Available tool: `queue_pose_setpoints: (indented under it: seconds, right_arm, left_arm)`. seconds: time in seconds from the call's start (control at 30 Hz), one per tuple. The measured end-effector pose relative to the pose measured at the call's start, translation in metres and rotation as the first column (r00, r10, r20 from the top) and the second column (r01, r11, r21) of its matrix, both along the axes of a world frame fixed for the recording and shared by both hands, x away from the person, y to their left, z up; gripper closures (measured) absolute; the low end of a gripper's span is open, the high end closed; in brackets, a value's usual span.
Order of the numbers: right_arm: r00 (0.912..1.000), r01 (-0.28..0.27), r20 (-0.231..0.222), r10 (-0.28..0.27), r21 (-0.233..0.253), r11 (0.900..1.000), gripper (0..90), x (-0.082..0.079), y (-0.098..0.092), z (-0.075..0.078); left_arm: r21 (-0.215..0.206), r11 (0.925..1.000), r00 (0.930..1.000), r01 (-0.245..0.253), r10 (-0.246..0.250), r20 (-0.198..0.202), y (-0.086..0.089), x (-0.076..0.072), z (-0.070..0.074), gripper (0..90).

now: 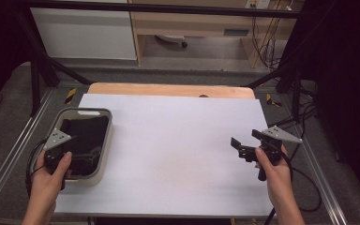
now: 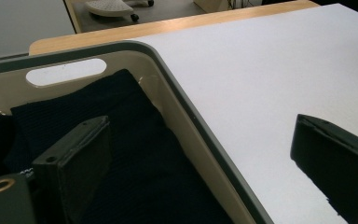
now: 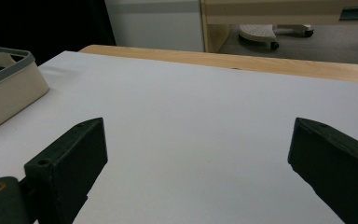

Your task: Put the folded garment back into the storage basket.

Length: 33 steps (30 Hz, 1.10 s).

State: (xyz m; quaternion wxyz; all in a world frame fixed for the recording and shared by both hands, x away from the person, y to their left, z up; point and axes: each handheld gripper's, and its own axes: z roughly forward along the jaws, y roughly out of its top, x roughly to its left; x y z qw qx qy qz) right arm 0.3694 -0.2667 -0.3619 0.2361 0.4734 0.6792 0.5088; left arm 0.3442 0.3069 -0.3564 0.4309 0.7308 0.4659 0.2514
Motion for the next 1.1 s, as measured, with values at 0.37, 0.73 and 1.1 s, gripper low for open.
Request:
queue_pose_setpoints:
  seconds: [0.37, 0.73, 1.1]
  right_arm:
    - [0.9998, 0.011, 0.016, -0.011, 0.003, 1.0, 5.8, -0.017, -0.012, -0.009]
    - [0.9987, 0.035, 0.038, -0.035, -0.01, 0.999, 6.0, -0.039, -0.028, -0.014]
    - [0.9977, 0.051, 0.046, -0.051, 0.004, 0.999, 5.7, -0.061, -0.038, -0.027]
  left_arm:
    - [-0.068, 0.9976, 0.9998, 0.008, -0.006, 0.021, 0.0, -0.007, -0.002, 6.0]
    - [-0.075, 0.997, 0.9997, 0.023, -0.022, 0.008, -0.006, -0.013, -0.011, 6.1]
    - [-0.065, 0.9973, 0.9994, 0.035, -0.034, 0.008, -0.011, -0.013, -0.011, 5.8]
